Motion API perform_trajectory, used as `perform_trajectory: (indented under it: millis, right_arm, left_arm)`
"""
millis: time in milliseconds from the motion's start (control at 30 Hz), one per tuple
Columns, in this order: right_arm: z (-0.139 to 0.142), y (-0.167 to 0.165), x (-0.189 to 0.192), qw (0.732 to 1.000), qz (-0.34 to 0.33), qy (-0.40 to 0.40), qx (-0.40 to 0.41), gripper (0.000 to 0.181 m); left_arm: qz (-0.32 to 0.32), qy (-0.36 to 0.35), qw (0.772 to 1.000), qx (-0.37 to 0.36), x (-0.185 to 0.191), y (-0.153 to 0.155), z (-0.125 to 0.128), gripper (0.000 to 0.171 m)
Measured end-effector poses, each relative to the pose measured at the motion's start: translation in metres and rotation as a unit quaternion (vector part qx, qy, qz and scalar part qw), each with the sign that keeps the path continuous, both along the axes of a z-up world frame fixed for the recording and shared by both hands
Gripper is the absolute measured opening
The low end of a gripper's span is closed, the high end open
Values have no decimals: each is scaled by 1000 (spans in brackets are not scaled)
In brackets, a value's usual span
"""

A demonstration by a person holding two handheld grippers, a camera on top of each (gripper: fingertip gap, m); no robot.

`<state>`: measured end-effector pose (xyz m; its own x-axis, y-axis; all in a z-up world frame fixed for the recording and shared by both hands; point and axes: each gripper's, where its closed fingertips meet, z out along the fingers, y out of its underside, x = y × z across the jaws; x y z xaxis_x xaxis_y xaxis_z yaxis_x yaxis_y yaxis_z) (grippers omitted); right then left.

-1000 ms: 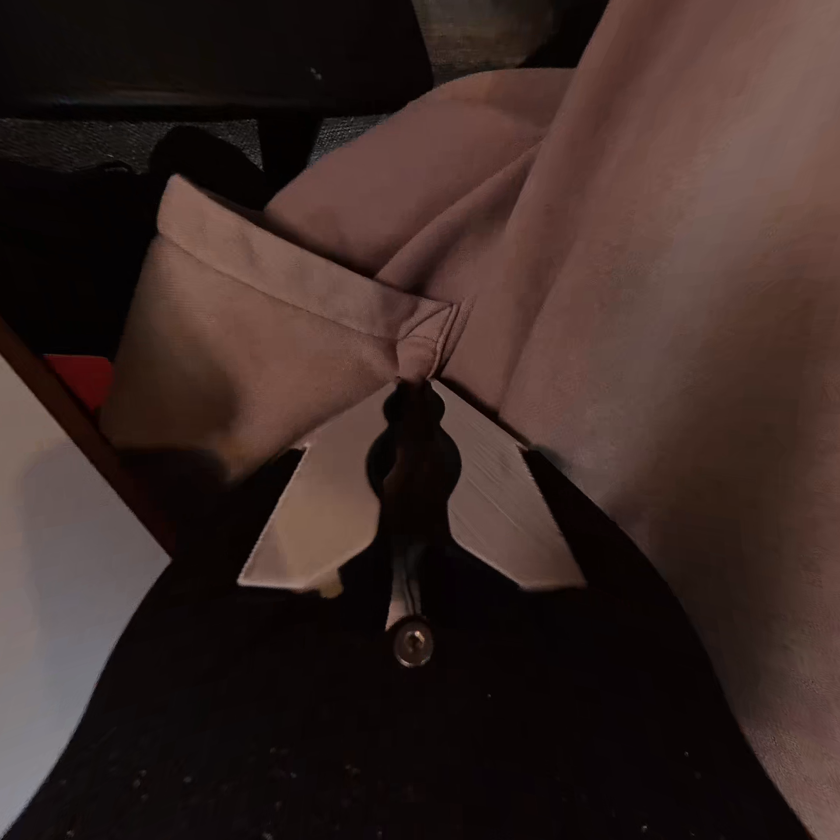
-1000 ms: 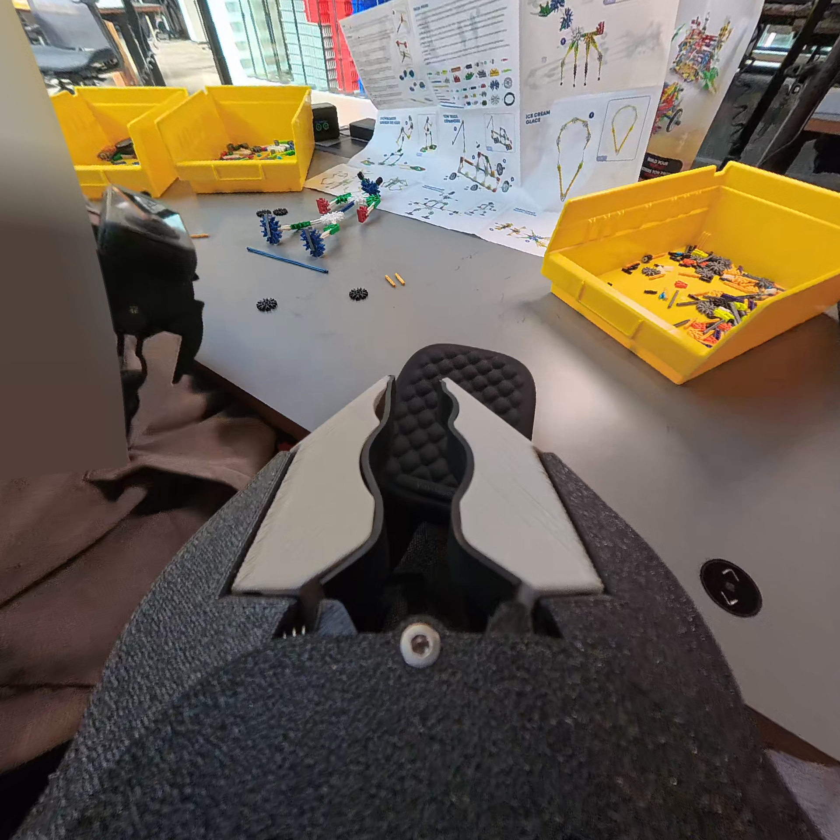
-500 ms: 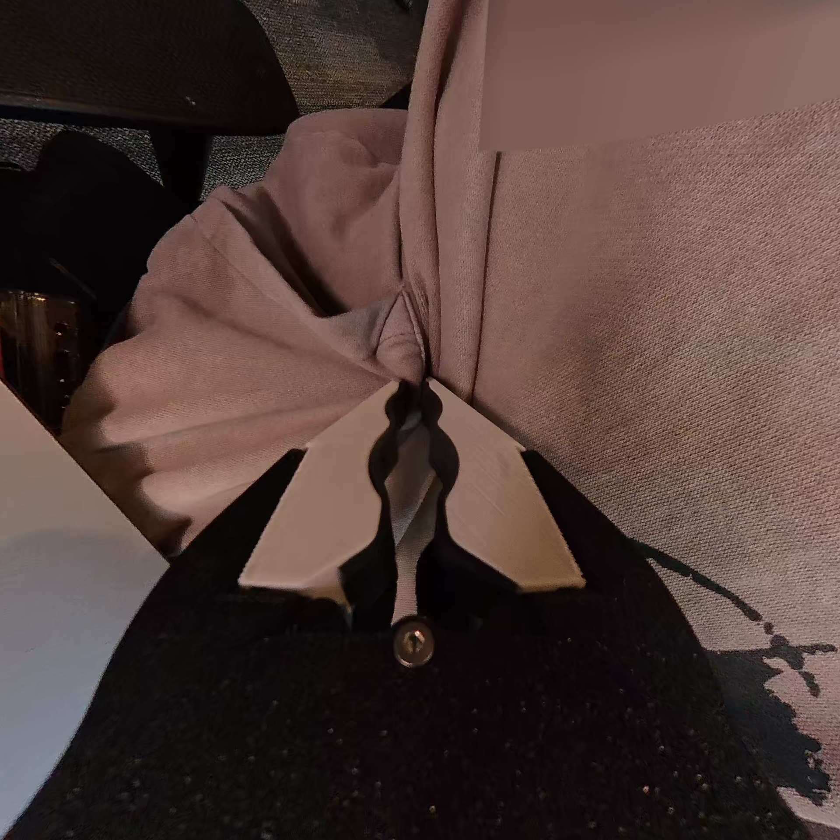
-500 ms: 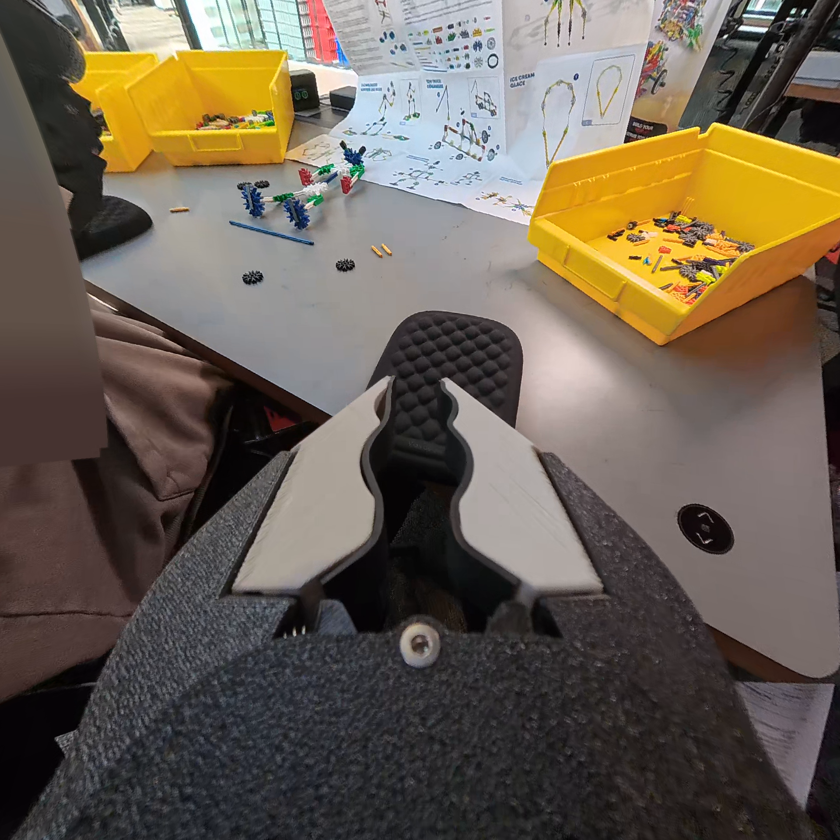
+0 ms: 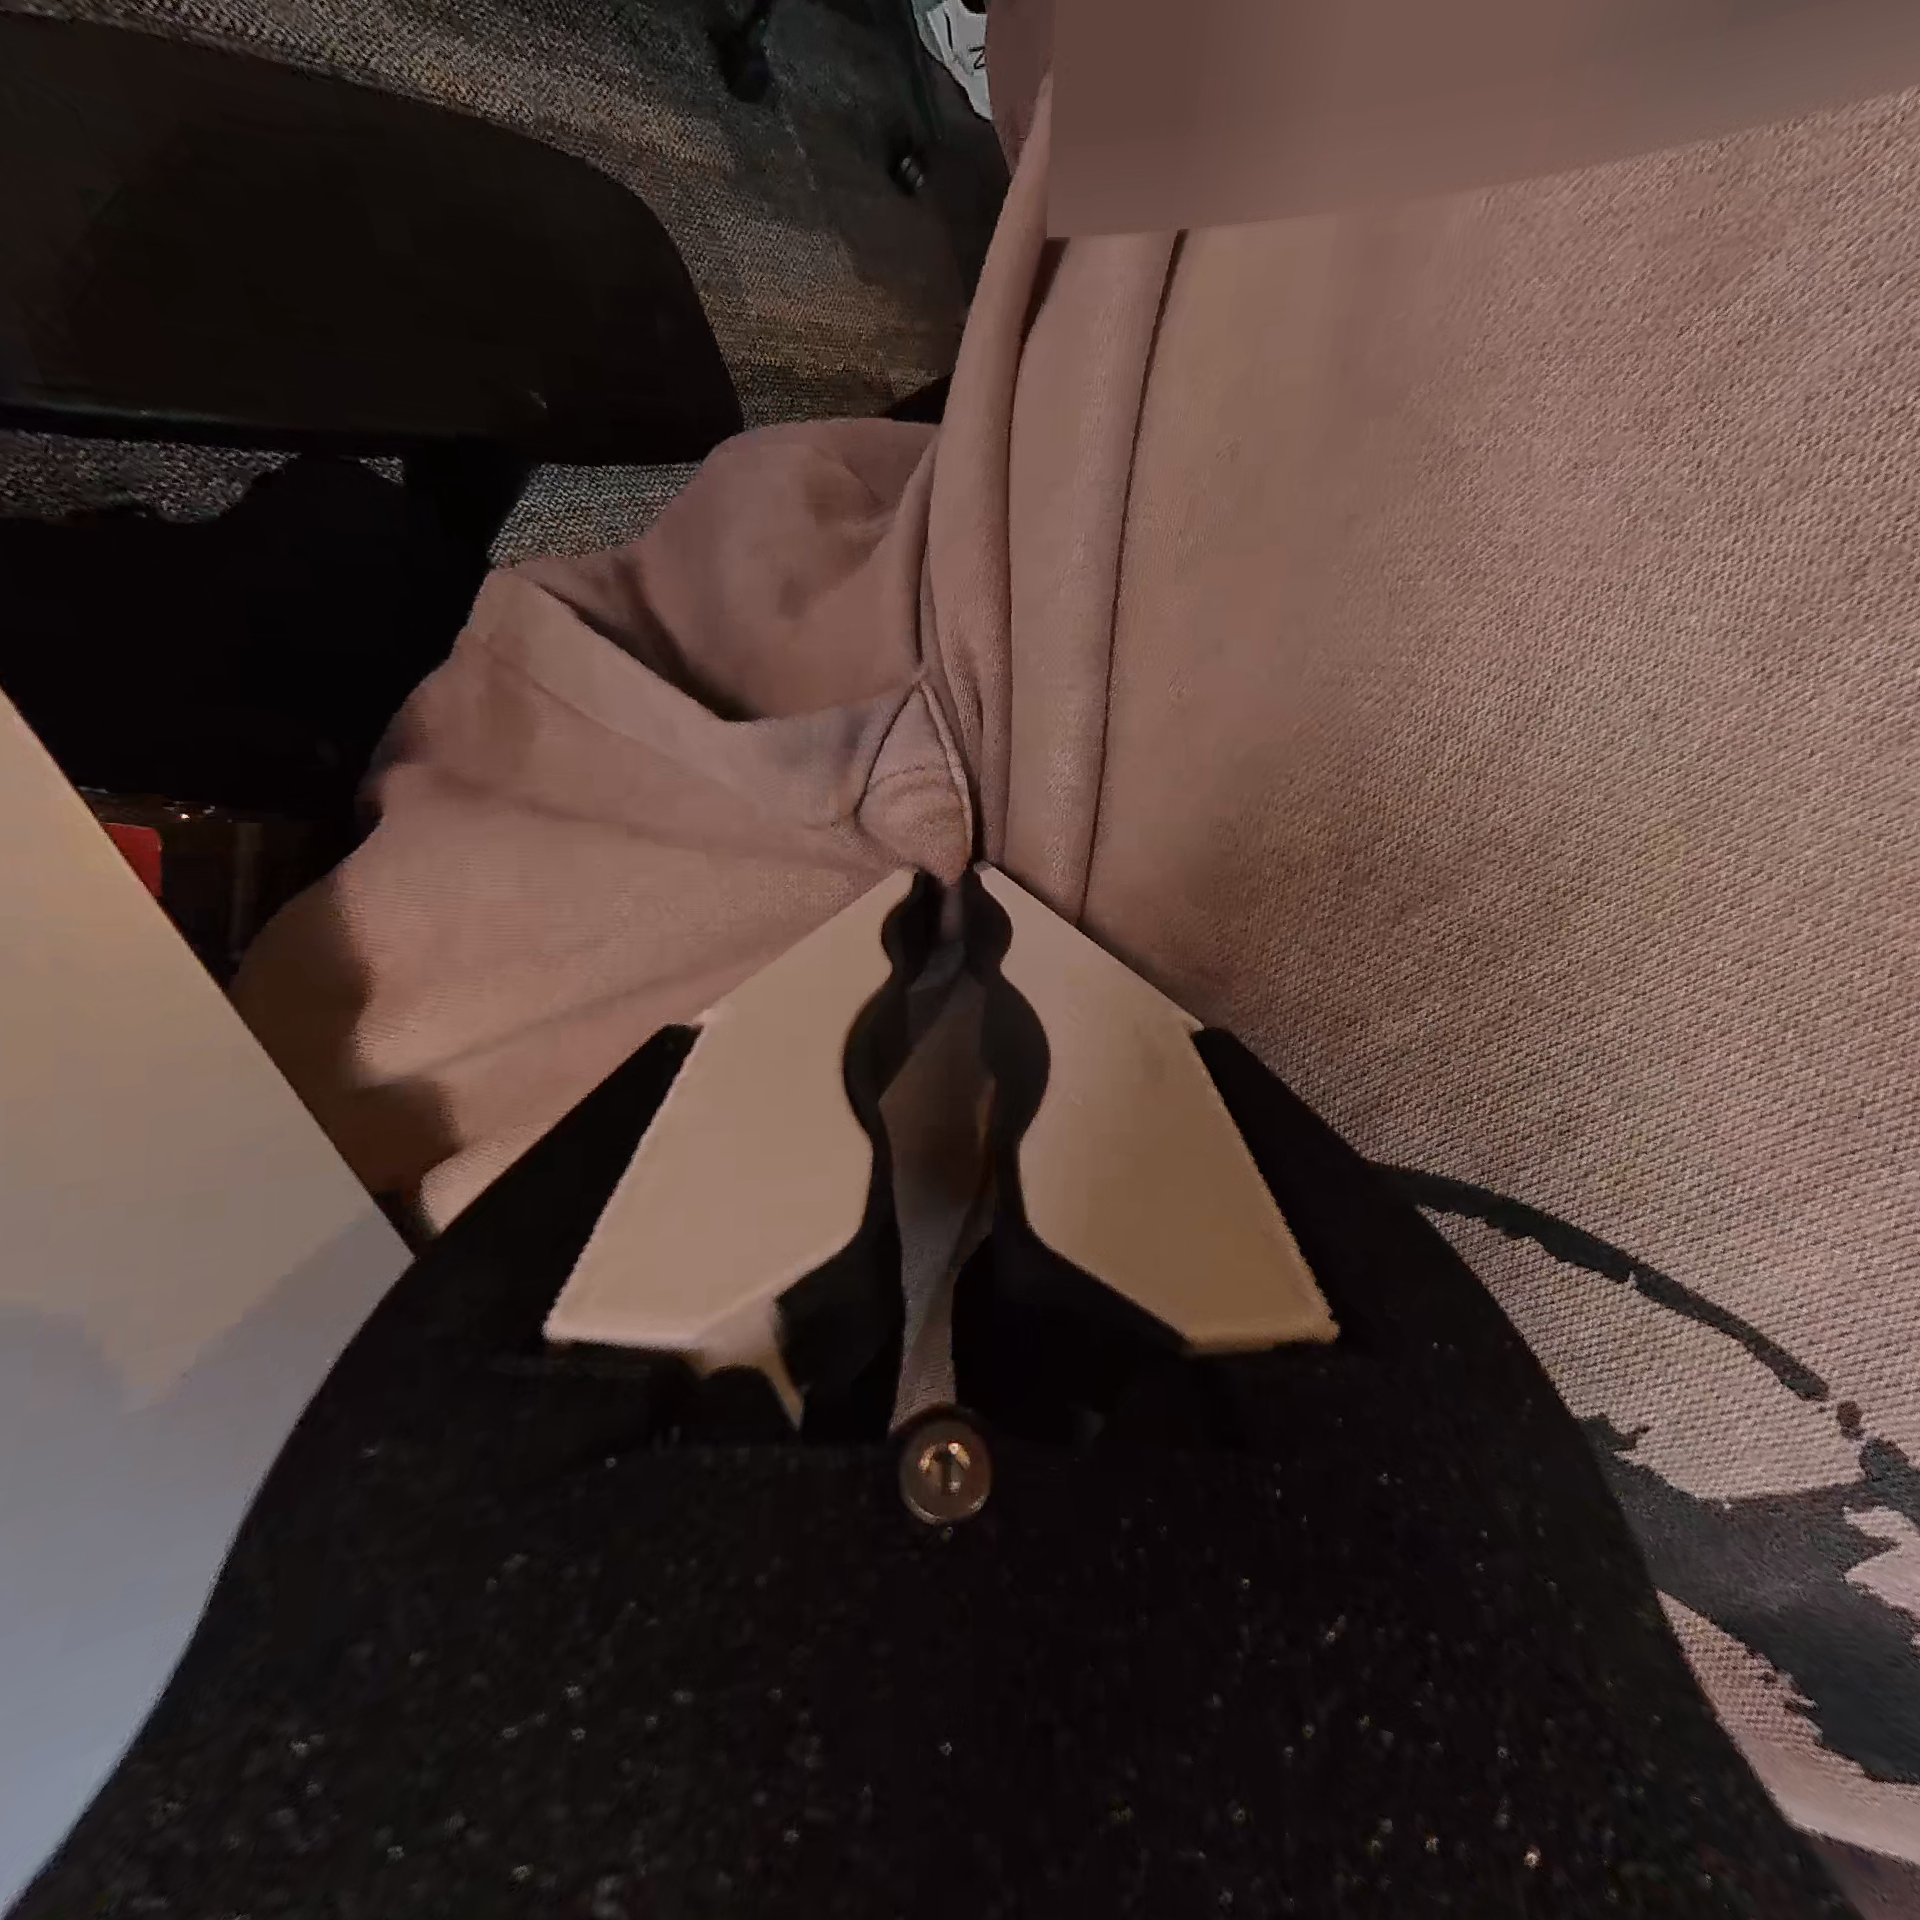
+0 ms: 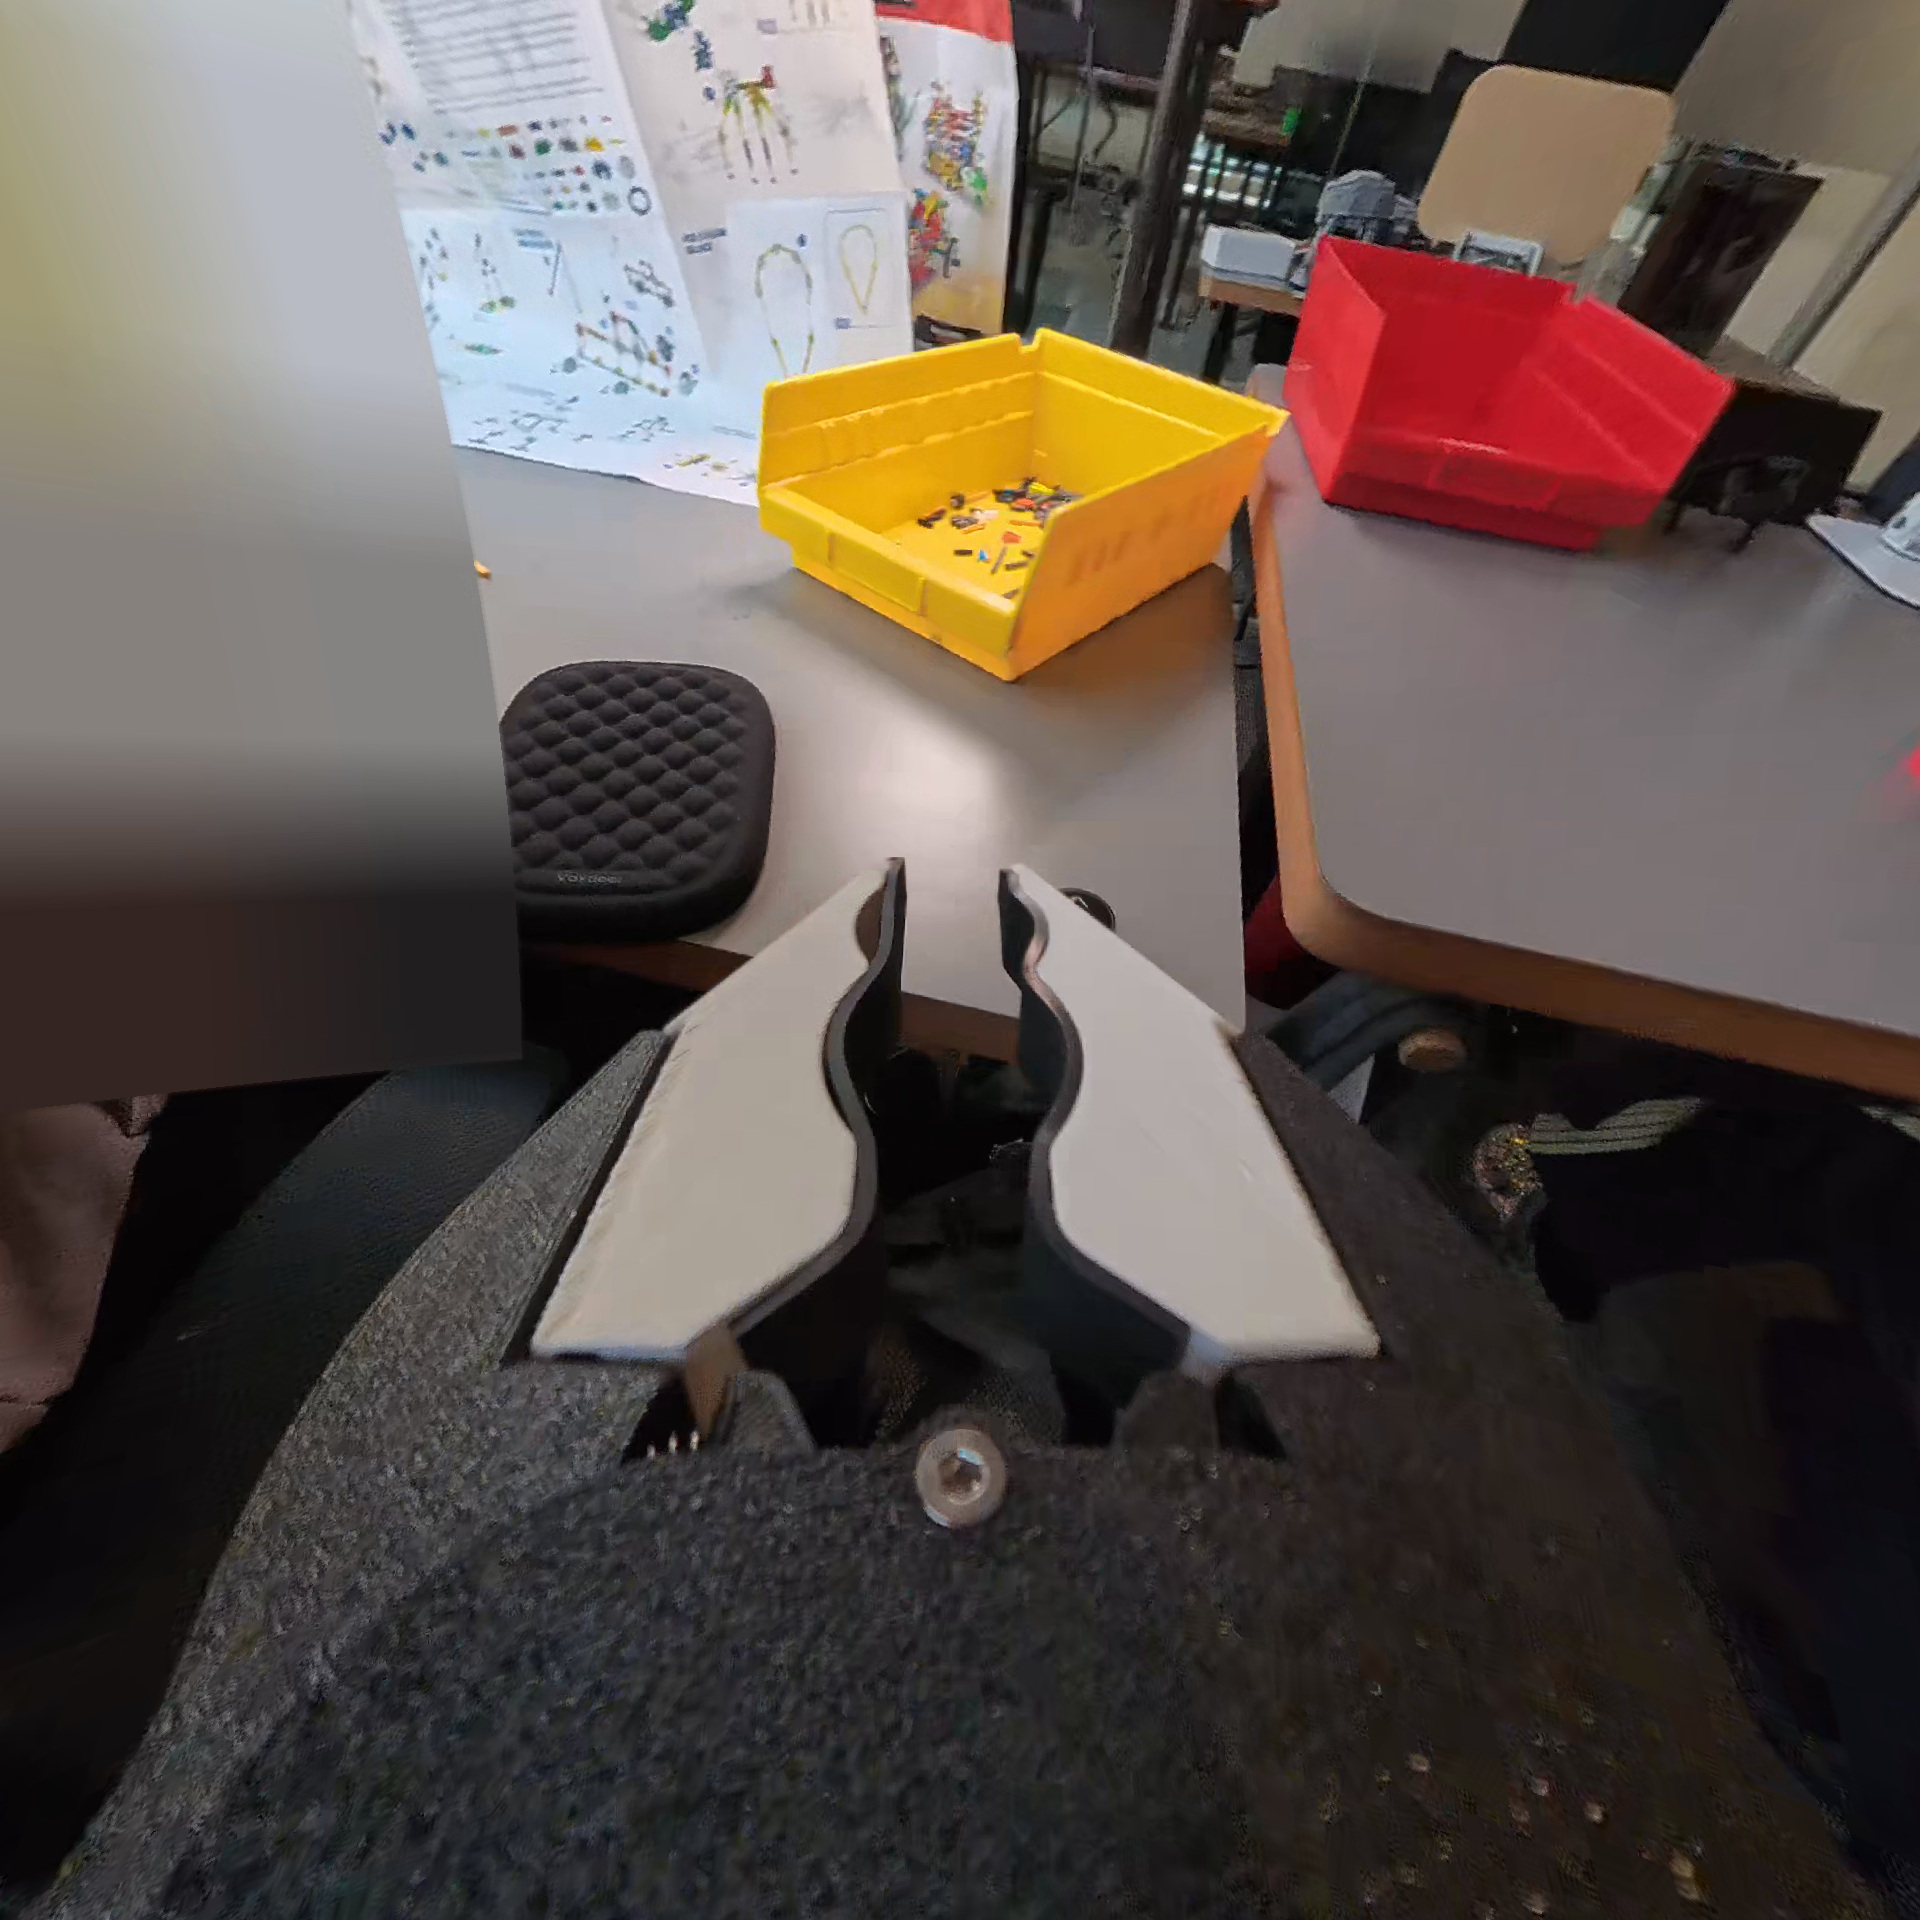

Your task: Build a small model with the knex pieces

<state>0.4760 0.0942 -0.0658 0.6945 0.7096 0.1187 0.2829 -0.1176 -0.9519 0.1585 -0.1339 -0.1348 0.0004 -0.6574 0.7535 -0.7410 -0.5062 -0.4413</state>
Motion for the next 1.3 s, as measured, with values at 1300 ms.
perform_trajectory:
  millis: [1300]
  right_arm:
    - [-657,-110,-168,941,40,-4,-337,35]
  left_arm:
    - [344,64,787,509,56,286,34,54]
